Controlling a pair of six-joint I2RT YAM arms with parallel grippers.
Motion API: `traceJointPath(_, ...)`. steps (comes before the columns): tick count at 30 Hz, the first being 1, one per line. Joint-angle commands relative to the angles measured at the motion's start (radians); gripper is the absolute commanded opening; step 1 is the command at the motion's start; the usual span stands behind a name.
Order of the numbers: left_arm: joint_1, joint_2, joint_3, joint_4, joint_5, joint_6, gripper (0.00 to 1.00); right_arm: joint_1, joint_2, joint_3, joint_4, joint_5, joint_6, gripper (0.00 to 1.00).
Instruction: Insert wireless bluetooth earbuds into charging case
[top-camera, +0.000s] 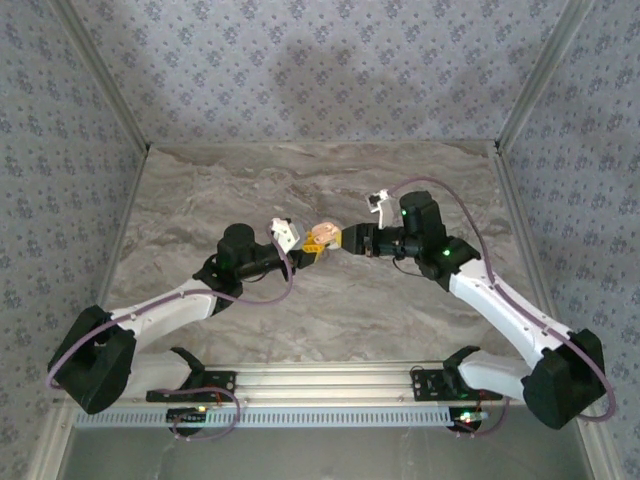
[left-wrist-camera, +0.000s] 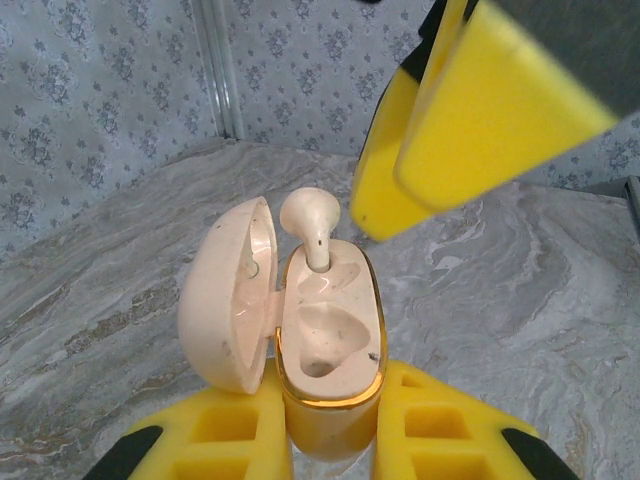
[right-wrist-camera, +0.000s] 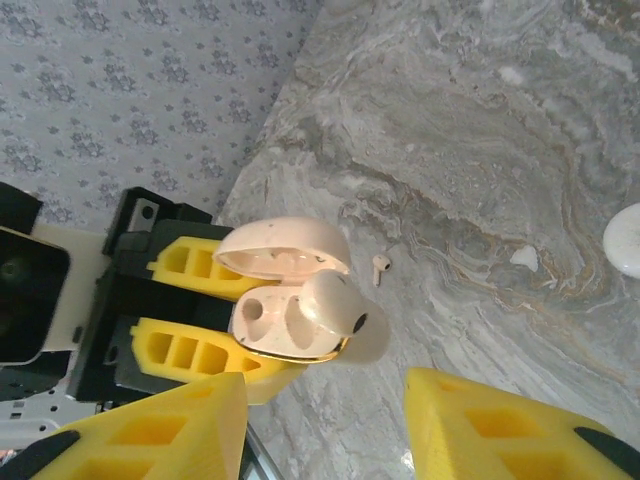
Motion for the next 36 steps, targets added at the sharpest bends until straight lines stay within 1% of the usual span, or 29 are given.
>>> traceJointPath(1, -0.009, -0.037, 0.028, 0.029, 0.015, 0.019, 0.12, -0.024, -0.037, 0.038, -0.045, -0.002, -0.028, 0.48)
traceJointPath(5, -0.008, -0.040, 0.028, 0.029, 0.015, 0.020, 0.12, -0.047, -0.036, 0.056, -0.042, -0.019, -0.029, 0.48)
traceJointPath(10, -0.009, -0.037, 0.031, 0.029, 0.017, 0.020, 0.12, -0.052, 0.014, 0.096, -0.025, -0.045, -0.030, 0.42)
traceJointPath(19, -0.009, -0.039, 0.034, 0.026, 0.016, 0.025, 0.12, -0.050, 0.097, 0.139, 0.016, -0.108, -0.021, 0.42)
traceJointPath(22, -0.009, -0.038, 0.034, 0.026, 0.015, 0.025, 0.12, -0.045, 0.104, 0.136, 0.027, -0.125, -0.015, 0.42)
traceJointPath(36, -0.008, -0.040, 0.034, 0.026, -0.003, 0.023, 0.12, -0.026, 0.097, 0.132, -0.001, -0.144, -0.022, 0.32)
